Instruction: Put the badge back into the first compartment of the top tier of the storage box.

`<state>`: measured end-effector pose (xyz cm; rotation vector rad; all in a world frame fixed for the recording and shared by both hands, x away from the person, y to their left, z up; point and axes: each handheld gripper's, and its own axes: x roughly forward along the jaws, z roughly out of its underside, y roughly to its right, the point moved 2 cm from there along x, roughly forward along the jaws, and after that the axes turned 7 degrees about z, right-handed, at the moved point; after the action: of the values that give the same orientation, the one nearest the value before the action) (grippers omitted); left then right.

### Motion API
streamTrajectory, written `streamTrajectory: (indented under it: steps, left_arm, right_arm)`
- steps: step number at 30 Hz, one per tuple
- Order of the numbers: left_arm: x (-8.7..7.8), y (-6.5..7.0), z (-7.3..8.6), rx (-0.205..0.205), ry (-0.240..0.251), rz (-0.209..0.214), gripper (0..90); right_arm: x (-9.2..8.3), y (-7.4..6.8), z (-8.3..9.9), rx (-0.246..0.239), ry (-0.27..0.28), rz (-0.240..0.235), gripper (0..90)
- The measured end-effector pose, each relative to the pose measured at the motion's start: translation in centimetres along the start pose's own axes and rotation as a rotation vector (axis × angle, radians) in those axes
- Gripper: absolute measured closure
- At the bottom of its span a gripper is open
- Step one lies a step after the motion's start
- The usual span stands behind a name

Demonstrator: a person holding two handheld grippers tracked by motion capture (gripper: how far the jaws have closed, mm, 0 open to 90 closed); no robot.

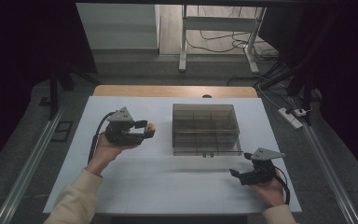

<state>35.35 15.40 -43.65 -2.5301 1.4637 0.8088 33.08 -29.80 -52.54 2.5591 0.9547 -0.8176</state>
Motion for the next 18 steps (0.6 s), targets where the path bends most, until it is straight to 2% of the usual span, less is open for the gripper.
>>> streamTrajectory:
  steps: [18]
  left_arm:
    - [1.3,1.0,-1.2,0.03,0.002,0.026,46.4]
  right_arm:
    - [0.0,0.0,0.0,-0.003,0.001,0.0,6.7]
